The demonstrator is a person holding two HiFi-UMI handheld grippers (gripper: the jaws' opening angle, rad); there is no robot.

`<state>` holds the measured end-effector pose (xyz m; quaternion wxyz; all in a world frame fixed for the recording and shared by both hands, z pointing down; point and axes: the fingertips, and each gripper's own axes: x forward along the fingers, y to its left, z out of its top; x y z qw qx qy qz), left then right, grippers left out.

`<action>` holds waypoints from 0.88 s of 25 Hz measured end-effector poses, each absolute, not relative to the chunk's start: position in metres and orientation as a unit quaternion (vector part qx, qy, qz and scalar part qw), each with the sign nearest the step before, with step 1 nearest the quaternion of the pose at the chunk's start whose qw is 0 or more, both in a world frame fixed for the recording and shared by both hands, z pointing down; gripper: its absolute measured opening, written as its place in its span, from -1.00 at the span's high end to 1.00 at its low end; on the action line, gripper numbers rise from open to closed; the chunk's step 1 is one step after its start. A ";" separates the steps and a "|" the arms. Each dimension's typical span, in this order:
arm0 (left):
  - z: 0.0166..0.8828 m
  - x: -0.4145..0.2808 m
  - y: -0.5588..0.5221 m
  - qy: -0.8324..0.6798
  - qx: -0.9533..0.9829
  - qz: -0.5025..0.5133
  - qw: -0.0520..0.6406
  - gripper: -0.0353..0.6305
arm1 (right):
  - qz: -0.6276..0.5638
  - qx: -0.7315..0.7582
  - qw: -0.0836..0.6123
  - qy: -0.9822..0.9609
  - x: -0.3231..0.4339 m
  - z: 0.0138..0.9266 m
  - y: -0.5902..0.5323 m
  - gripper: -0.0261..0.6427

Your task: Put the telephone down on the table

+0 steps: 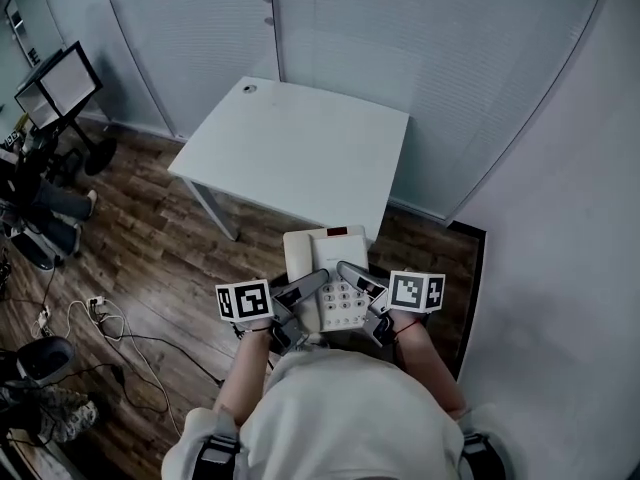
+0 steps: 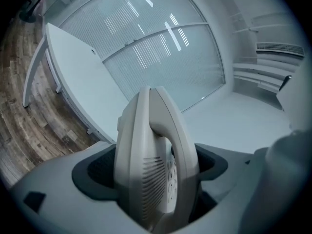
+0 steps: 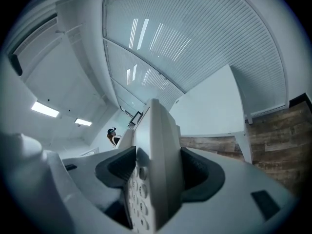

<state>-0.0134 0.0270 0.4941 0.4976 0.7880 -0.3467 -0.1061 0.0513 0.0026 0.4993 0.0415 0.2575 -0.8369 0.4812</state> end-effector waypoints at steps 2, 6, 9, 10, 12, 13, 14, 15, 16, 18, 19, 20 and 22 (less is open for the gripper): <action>0.494 -0.019 0.017 -0.343 0.789 -0.103 0.499 -0.40 | 0.483 0.262 0.040 -0.835 0.046 0.499 -0.006 0.05; 0.496 -0.030 -0.006 -0.336 0.789 -0.098 0.504 -0.40 | 0.486 0.269 0.038 -0.830 0.035 0.501 -0.028 0.05; 0.498 -0.040 -0.022 -0.330 0.791 -0.095 0.506 -0.40 | 0.489 0.275 0.035 -0.827 0.026 0.503 -0.043 0.05; 0.499 -0.043 -0.028 -0.328 0.792 -0.094 0.507 -0.40 | 0.490 0.278 0.035 -0.826 0.023 0.504 -0.049 0.05; 0.500 -0.050 -0.040 -0.323 0.792 -0.093 0.509 -0.40 | 0.491 0.283 0.035 -0.823 0.016 0.506 -0.061 0.05; 0.501 -0.054 -0.047 -0.322 0.792 -0.092 0.511 -0.40 | 0.492 0.284 0.035 -0.822 0.013 0.506 -0.067 0.05; 0.502 -0.058 -0.054 -0.321 0.791 -0.091 0.512 -0.40 | 0.494 0.285 0.035 -0.821 0.008 0.507 -0.074 0.05; 0.502 -0.064 -0.062 -0.320 0.791 -0.089 0.513 -0.40 | 0.495 0.286 0.034 -0.819 0.002 0.507 -0.081 0.05; 0.502 -0.071 -0.070 -0.319 0.791 -0.088 0.514 -0.40 | 0.496 0.287 0.034 -0.819 -0.004 0.507 -0.090 0.05; 0.502 -0.080 -0.084 -0.316 0.793 -0.086 0.514 -0.40 | 0.496 0.289 0.032 -0.818 -0.014 0.508 -0.103 0.05; 0.504 -0.083 -0.087 -0.315 0.793 -0.085 0.514 -0.40 | 0.495 0.291 0.030 -0.818 -0.016 0.509 -0.106 0.05; 0.505 -0.084 -0.089 -0.314 0.795 -0.084 0.513 -0.40 | 0.495 0.292 0.029 -0.818 -0.018 0.510 -0.108 0.05; 0.507 -0.087 -0.091 -0.311 0.797 -0.082 0.511 -0.40 | 0.494 0.294 0.025 -0.818 -0.020 0.512 -0.110 0.05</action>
